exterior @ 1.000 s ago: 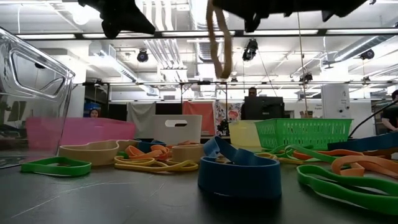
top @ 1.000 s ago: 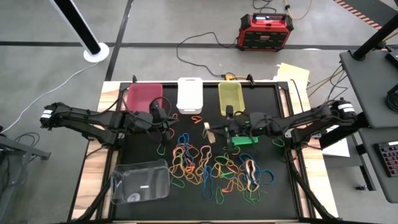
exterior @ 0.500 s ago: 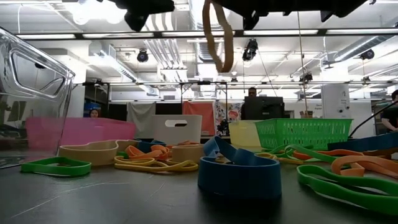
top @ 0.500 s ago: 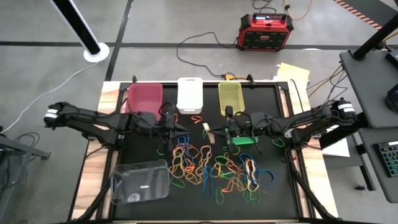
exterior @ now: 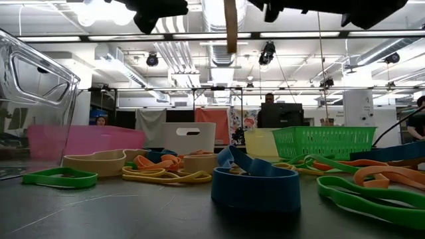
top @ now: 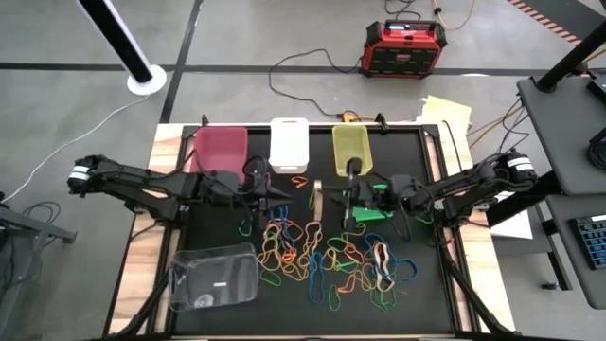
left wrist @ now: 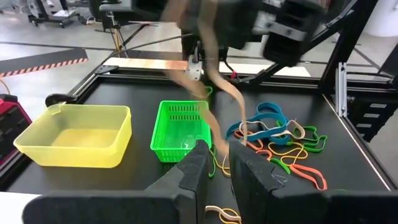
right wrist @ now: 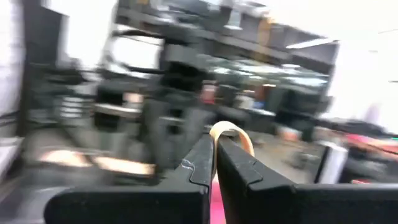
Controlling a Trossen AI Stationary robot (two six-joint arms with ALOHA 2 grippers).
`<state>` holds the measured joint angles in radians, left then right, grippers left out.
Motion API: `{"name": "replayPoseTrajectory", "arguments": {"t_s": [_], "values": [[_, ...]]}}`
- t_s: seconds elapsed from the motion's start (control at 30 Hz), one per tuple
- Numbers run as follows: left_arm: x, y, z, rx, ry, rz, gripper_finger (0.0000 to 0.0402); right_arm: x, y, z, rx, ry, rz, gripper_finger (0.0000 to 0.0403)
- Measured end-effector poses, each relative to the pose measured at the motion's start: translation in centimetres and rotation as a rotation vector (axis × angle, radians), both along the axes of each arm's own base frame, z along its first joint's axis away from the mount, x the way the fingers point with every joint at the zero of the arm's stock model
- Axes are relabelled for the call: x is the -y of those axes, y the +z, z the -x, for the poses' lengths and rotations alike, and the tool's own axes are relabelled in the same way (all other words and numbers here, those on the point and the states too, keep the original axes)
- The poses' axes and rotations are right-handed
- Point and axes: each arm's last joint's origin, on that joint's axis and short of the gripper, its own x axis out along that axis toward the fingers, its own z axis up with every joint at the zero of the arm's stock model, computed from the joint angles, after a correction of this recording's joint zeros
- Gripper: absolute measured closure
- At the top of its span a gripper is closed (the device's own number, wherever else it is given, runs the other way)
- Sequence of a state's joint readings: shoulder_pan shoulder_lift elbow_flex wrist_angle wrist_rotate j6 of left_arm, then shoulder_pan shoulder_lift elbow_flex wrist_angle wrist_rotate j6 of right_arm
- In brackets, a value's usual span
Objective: Sort rubber bands into baskets
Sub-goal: Put the brown rubber band into the yellow bin
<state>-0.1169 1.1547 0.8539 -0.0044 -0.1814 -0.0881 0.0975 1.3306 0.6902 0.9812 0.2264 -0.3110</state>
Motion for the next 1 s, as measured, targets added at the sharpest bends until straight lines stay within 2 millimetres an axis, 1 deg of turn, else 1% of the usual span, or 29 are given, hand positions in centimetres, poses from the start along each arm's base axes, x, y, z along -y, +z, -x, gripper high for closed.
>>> {"name": "replayPoseTrajectory", "arguments": {"t_s": [0.1,0.23,0.27,0.33,0.57,0.67,0.8,1.0], "values": [[0.0,0.0,0.0,-0.004,0.0,-0.002,0.0352,0.9,0.2,0.2,-0.01,-0.23,-0.006,0.0394],[0.0,-0.1,0.0,-0.007,0.005,-0.004,0.0352,3.1,-0.4,0.5,-0.095,-0.61,-0.042,0.0394],[0.0,-0.1,0.0,-0.008,0.013,-0.007,0.0352,3.7,-0.8,0.6,-0.13,-0.676,-0.045,0.0394],[-0.1,-0.1,0.0,-0.01,0.025,-0.011,0.0352,5.0,-1.6,0.7,-0.197,-0.753,-0.061,0.0394],[-0.1,-0.2,0.0,-0.014,0.044,-0.017,0.0351,9.9,-4.4,1.6,-0.328,-0.902,-0.256,0.0394],[-0.1,-0.2,0.0,-0.014,0.043,-0.017,0.0351,11.3,-5.2,2.0,-0.371,-0.874,-0.335,0.0394],[-0.1,-0.2,0.0,-0.014,0.045,-0.018,0.0351,12.4,-5.7,2.4,-0.386,-0.844,-0.413,0.0394],[-0.1,-0.2,0.0,-0.015,0.045,-0.018,0.0351,12.5,-5.9,2.5,-0.37,-0.838,-0.475,0.0393]]}}
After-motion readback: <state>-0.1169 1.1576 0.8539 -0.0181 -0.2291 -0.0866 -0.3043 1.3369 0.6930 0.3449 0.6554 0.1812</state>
